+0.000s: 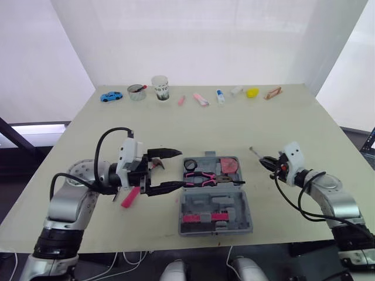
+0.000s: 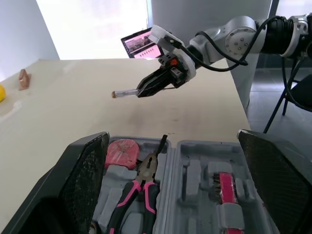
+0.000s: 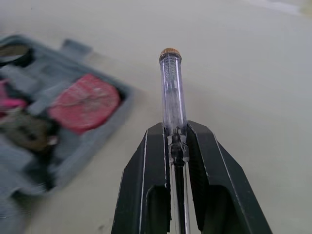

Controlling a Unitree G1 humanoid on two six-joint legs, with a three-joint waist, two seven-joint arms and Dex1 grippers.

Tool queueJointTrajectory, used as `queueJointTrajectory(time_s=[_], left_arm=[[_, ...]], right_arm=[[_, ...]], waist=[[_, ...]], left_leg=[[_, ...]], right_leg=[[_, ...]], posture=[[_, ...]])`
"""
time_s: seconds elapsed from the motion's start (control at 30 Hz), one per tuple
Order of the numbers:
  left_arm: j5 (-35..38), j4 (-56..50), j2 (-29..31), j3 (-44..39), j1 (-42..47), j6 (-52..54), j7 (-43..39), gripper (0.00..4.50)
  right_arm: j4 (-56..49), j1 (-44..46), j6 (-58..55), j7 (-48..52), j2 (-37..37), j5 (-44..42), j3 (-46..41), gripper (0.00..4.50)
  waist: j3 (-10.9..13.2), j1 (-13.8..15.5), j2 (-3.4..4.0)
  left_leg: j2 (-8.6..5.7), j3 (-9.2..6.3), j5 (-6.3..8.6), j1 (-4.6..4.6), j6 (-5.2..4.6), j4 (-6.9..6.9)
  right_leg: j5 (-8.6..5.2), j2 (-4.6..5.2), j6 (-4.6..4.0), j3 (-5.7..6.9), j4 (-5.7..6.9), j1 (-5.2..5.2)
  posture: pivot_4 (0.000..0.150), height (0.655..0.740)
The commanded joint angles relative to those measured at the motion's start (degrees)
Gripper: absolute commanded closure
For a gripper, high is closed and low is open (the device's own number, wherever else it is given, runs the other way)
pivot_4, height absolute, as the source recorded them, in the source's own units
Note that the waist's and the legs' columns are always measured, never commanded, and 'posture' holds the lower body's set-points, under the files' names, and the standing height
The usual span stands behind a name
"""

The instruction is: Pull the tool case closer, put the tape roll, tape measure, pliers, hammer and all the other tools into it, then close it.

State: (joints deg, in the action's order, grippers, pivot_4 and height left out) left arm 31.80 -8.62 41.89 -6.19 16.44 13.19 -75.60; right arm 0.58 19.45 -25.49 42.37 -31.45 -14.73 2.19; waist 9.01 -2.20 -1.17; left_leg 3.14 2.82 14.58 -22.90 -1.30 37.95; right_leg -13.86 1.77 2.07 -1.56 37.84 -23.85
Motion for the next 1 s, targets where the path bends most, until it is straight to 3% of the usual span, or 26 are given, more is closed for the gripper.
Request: queueJointTrajectory(time_s=[0.03, 0.4, 0.73, 1.0], left_arm=[[0.6, 1.1, 2.2, -1.8, -0.4, -2.4, -3.3, 0.00], [1.5, 4.5, 7.7, -6.7, -7.8, -7.6, -11.4, 0.00], [1.1, 4.7, 9.9, -10.5, -14.4, -9.9, -13.0, 0.00], [1.1, 5.7, 10.4, -11.4, -15.8, -10.8, -12.7, 0.00]], right_arm=[[-8.7, 1.6, -5.2, 6.0, -2.3, -2.1, 4.4, 4.50], [-16.4, 12.7, -13.4, 13.4, -1.6, 1.7, 22.2, 4.50], [-12.2, 18.7, -15.0, 14.2, 1.3, 8.3, 32.5, 4.50], [-5.4, 20.0, -10.0, 12.2, 5.4, 15.7, 37.6, 4.50]], waist=[[0.0, -0.1, -0.05], [0.2, 0.4, -0.18], [0.2, 0.5, -0.24], [0.2, 0.5, -0.23]], left_leg=[[0.00, 0.00, 0.00, 0.00, 0.00, 0.00], [0.03, -0.04, 0.00, -0.05, 0.00, 0.02], [0.04, -0.05, 0.00, -0.12, 0.00, 0.03], [0.04, -0.02, 0.00, -0.12, 0.00, 0.03]], right_leg=[[0.00, -0.01, 0.00, 0.00, 0.00, 0.00], [-0.09, 0.07, -0.16, 0.08, -0.02, -0.06], [-0.12, 0.13, -0.22, 0.12, 0.01, -0.16], [-0.12, 0.12, -0.23, 0.14, 0.03, -0.20]], posture=[[0.150, 0.7400], [0.150, 0.7400], [0.150, 0.7400], [0.150, 0.7400]])
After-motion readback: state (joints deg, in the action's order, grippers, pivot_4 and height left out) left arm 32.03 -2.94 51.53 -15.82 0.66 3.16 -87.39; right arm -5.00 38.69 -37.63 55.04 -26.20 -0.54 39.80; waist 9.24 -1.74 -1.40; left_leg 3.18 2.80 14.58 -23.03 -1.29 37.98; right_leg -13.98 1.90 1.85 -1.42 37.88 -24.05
